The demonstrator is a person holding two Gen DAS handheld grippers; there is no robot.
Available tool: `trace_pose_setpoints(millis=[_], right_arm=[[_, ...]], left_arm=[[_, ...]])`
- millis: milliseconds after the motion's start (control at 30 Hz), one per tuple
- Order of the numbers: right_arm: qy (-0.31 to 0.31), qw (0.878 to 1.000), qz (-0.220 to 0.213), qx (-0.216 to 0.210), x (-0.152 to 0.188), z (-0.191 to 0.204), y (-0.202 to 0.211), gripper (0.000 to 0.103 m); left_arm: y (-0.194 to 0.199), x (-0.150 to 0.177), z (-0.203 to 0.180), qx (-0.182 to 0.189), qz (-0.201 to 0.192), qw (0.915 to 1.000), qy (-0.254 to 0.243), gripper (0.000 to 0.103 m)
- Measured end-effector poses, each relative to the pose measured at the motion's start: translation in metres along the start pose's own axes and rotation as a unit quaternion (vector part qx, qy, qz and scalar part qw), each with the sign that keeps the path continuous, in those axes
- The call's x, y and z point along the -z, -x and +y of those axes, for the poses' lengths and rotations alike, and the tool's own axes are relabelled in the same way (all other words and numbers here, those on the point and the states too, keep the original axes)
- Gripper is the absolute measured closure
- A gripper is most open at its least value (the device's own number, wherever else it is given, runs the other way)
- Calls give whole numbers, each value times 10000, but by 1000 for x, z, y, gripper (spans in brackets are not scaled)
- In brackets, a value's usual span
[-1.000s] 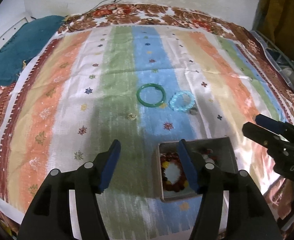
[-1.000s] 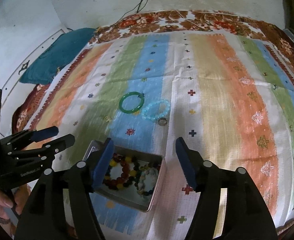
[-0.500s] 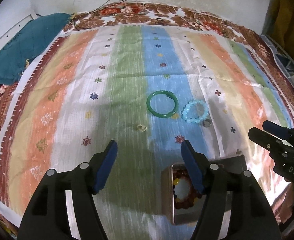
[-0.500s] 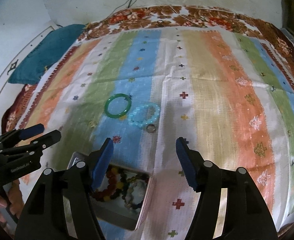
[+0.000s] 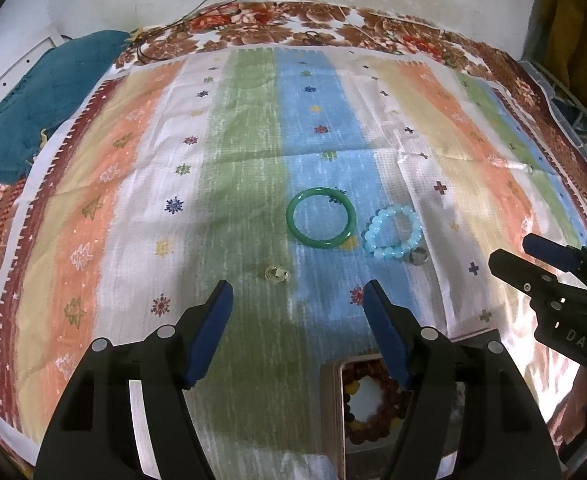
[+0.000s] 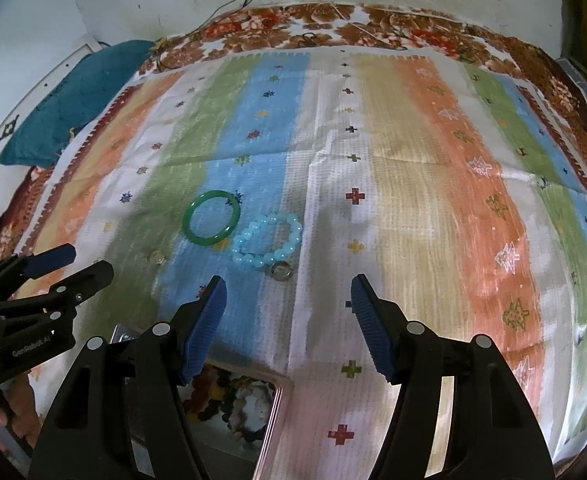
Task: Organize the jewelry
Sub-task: 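Move both open tools forward toward the green bangle and light-blue bracelet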
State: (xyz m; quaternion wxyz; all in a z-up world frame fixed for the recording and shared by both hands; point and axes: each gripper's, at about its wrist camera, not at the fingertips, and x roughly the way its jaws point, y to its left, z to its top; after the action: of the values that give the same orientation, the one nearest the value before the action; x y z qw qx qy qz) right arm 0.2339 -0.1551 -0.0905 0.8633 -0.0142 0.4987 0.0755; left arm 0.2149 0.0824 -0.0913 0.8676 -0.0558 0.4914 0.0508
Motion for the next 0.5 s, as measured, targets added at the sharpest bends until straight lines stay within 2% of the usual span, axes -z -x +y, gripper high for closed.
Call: trace_pose_setpoints(millis=[500], right_arm=[[29,9998,141,113,-12,-2,-25,38]], left_arm=[[-27,-13,7,-74,97,9999,2,36]])
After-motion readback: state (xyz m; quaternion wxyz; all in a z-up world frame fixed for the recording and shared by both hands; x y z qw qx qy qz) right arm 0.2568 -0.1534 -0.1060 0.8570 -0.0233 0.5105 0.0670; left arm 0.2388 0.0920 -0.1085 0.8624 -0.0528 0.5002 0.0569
